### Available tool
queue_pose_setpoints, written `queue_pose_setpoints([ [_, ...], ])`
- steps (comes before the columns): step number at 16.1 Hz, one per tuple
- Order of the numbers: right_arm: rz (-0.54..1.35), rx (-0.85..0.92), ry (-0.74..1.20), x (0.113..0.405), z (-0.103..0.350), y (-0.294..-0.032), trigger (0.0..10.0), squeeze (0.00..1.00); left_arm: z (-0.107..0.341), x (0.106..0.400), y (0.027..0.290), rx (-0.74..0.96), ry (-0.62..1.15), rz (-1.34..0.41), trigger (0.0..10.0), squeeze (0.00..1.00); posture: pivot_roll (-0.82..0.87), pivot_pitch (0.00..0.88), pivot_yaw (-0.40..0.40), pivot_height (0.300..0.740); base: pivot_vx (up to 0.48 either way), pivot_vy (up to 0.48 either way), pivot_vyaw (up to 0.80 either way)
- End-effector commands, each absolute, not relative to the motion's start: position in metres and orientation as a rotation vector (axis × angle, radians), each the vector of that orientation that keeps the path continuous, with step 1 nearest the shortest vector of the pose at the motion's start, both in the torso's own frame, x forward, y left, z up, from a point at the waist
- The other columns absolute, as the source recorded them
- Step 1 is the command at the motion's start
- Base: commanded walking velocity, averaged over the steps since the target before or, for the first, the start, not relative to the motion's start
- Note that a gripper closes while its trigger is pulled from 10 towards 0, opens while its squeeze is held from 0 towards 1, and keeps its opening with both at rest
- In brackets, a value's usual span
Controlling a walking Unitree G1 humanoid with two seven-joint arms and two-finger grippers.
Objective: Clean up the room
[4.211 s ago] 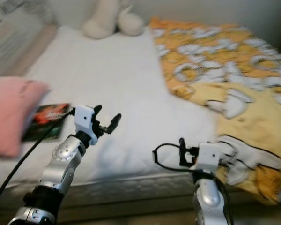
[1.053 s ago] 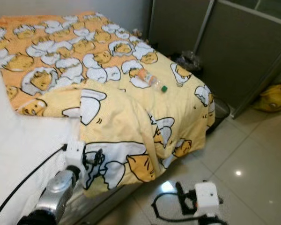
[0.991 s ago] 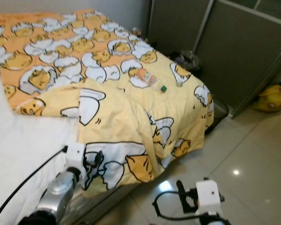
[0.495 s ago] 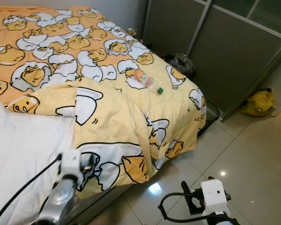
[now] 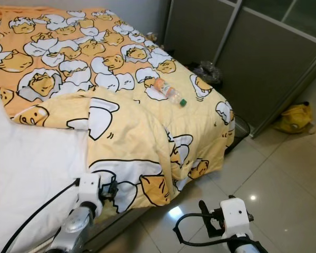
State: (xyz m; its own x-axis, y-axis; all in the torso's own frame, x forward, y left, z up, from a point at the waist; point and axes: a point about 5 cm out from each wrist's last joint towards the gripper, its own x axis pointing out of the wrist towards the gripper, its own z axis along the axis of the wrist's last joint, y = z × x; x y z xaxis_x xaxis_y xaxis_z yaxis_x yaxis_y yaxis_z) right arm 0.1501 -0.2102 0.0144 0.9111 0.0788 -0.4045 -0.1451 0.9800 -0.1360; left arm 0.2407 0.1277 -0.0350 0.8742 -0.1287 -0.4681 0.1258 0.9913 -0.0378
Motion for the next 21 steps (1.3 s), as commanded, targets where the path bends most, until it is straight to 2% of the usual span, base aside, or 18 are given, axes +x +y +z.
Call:
queue_pose_setpoints([
  [1, 0.118, -0.175, 0.425, 0.152, 0.012, -0.208, 10.0, 0.0, -0.03, 0.248, 0.106, -0.004, 0.487, -0.23, 10.0, 0.0, -0.1, 0.032, -0.117, 0.74, 0.0, 0.0, 0.0],
  [2, 0.115, -0.166, 0.422, 0.153, 0.011, -0.205, 10.0, 0.0, -0.028, 0.253, 0.104, 0.022, 0.492, -0.237, 10.0, 0.0, -0.1, 0.039, -0.104, 0.74, 0.0, 0.0, 0.0],
  [3, 0.113, -0.16, 0.421, 0.154, 0.009, -0.202, 10.0, 0.0, -0.03, 0.256, 0.106, 0.06, 0.524, -0.225, 7.8, 0.0, -0.1, 0.039, -0.092, 0.74, 0.0, 0.0, 0.0],
  [4, 0.106, -0.155, 0.418, 0.155, 0.009, -0.2, 10.0, 0.0, -0.033, 0.256, 0.109, 0.068, 0.561, -0.205, 0.0, 0.0, -0.11, 0.04, -0.08, 0.74, 0.0, 0.0, 0.0],
  [8, 0.059, -0.145, 0.382, 0.164, 0.012, -0.2, 10.0, 0.0, -0.031, 0.263, 0.116, 0.078, 0.595, -0.225, 0.0, 0.0, -0.12, 0.041, -0.05, 0.74, 0.0, 0.0, 0.0],
  [12, 0.053, -0.141, 0.347, 0.176, 0.016, -0.196, 10.0, 0.0, -0.033, 0.264, 0.128, 0.001, 0.653, -0.159, 0.0, 0.0, -0.12, 0.021, -0.04, 0.74, 0.0, 0.0, 0.0],
  [21, 0.055, -0.147, 0.33, 0.187, 0.015, -0.197, 10.0, 0.0, -0.034, 0.261, 0.141, 0.114, 0.62, -0.201, 0.0, 0.0, -0.09, 0.0, -0.04, 0.74, 0.0, 0.0, 0.0],
])
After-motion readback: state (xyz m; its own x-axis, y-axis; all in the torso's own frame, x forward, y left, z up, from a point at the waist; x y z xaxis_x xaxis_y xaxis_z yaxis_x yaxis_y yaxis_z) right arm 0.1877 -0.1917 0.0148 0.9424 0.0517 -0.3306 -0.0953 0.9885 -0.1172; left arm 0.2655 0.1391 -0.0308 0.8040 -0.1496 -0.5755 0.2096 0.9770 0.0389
